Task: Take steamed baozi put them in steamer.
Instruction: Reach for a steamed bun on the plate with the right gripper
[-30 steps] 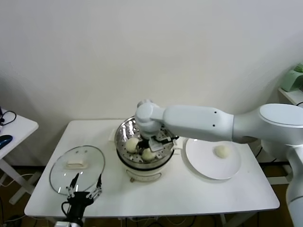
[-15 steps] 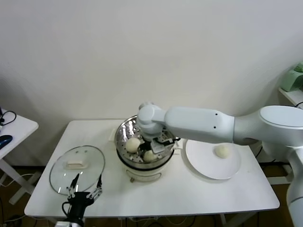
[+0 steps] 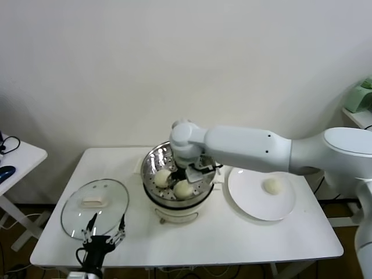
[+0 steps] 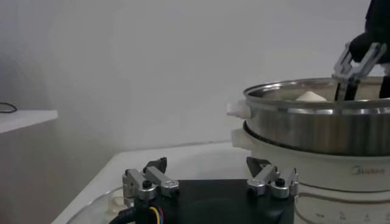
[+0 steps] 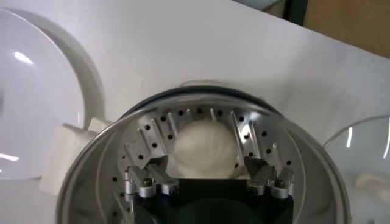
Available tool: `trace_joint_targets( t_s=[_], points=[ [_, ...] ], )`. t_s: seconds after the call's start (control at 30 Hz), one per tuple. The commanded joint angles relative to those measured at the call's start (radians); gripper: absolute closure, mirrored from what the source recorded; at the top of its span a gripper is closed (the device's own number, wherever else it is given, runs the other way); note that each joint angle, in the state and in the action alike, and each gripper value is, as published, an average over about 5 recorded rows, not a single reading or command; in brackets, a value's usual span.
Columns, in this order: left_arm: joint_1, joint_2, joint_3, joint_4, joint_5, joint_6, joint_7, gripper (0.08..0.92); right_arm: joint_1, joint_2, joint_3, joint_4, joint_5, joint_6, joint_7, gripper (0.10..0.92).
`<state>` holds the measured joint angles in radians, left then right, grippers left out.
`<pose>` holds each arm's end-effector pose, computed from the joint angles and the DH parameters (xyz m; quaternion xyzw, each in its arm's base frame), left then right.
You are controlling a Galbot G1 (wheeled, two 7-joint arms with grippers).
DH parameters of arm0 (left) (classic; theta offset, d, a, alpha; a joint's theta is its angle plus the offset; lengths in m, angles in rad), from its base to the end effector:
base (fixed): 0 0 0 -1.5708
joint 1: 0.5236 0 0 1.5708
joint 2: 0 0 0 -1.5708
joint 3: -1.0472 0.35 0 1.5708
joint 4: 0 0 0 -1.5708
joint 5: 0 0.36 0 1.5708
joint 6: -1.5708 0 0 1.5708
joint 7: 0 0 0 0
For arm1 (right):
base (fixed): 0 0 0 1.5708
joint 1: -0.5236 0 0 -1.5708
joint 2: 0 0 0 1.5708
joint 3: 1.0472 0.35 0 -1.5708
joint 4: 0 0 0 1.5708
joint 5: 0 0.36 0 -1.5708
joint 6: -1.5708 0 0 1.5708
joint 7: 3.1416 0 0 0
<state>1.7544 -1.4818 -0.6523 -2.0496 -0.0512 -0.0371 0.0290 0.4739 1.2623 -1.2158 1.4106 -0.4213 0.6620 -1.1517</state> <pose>0.1241 0.0572 -0.3425 0.0160 -0.9945 -0.0466 0.0923 0.4910 0.2101 -0.0841 -0.6315 -0.0827 -0.7627 0.1125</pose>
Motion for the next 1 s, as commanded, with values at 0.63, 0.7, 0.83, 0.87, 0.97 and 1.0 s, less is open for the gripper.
trace_joint_targets(
  t_s=[0.63,0.7,0.83,0.87,0.97,1.0],
  points=[
    [-0.005,0.02,-0.002,-0.019,-0.018,-0.006,0.001,0.177,0.197,-0.57,-0.074,-0.219,0.768,-0.771,-0.016,0.203],
    [-0.006,0.021,-0.001,-0.02,-0.018,-0.005,0.001,0.177,0.117,-0.638,-0.022,-0.226,0.708,-0.777,-0.007,0.203],
    [-0.006,0.021,0.002,-0.025,-0.015,-0.004,0.001,0.177,-0.067,-0.712,0.135,-0.27,0.589,-0.766,0.013,0.203],
    [-0.005,0.021,0.002,-0.026,-0.014,-0.003,0.001,0.177,-0.102,-0.718,0.167,-0.283,0.561,-0.76,0.015,0.203],
    [-0.003,0.019,0.003,-0.031,-0.01,-0.002,0.001,0.177,-0.234,-0.718,0.276,-0.327,0.468,-0.739,0.019,0.203],
    [-0.001,0.018,0.003,-0.032,-0.008,-0.002,0.001,0.177,-0.274,-0.712,0.31,-0.342,0.441,-0.734,0.02,0.203]
  ],
)
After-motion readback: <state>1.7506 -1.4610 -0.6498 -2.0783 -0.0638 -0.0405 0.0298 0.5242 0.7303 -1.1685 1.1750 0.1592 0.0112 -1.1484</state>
